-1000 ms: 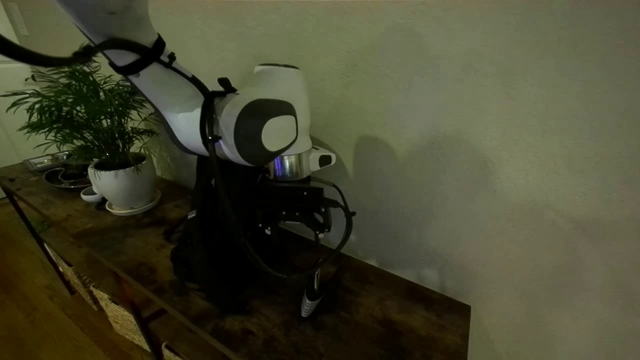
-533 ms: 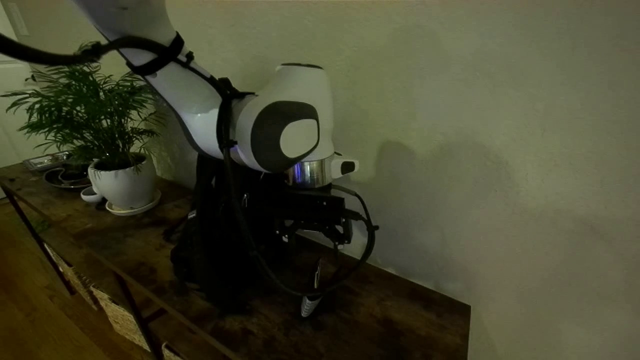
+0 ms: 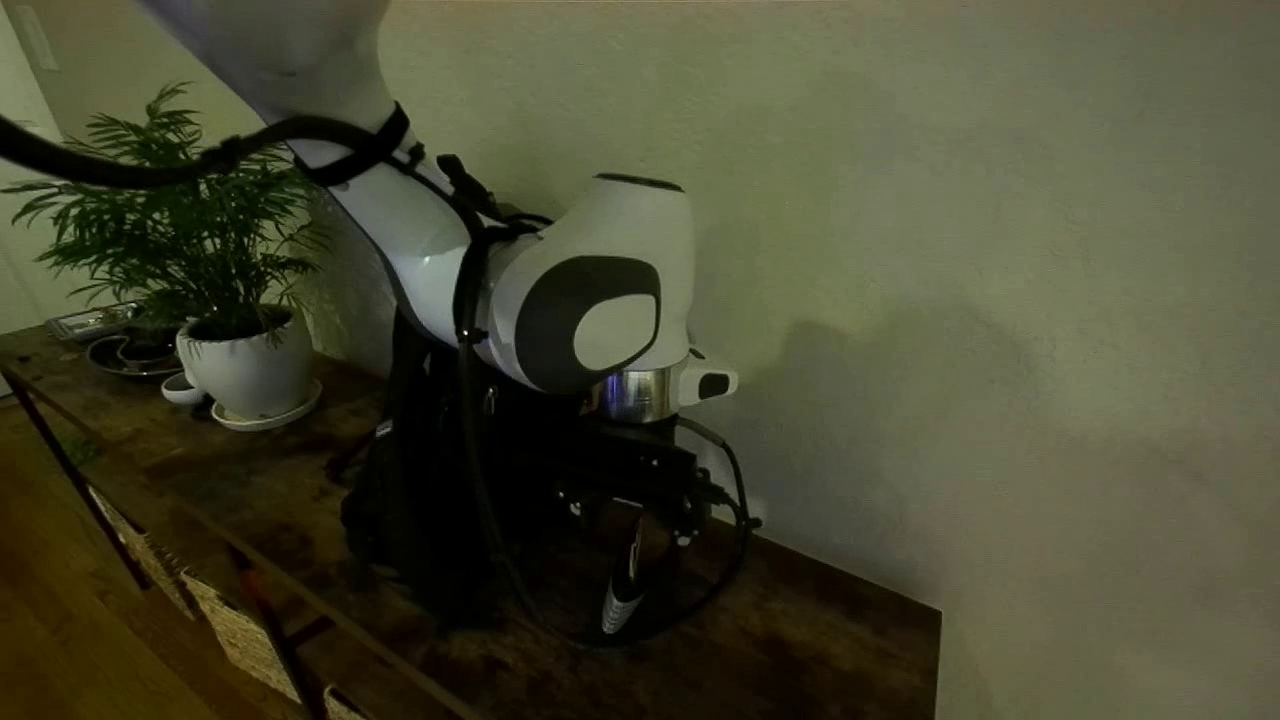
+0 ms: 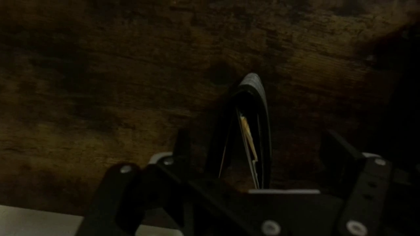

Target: Pick up the wallet and put it in the bag

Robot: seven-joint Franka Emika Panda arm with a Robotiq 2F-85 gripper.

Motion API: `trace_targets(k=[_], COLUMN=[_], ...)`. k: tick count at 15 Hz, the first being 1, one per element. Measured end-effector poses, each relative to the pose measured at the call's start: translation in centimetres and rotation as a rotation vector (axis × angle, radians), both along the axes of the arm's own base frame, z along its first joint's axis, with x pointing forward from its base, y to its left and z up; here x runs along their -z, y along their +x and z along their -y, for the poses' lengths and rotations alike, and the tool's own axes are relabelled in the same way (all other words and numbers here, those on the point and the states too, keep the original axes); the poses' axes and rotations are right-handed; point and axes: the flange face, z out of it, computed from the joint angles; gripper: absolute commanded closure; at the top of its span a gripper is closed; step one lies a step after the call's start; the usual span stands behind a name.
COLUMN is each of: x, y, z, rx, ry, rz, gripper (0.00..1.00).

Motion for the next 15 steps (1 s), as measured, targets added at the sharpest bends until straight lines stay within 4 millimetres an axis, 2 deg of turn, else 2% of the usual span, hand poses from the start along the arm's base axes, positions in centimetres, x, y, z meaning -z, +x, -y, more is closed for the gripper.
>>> trace_targets(k=[7, 15], x=[2.5, 3.7], y=[0.4, 1.6], z=[-0.1, 0.5], rx=[0.030, 0.031], ry=[0.047, 0.075], rz=[-0.007, 0.013], gripper=[0.00, 0.00])
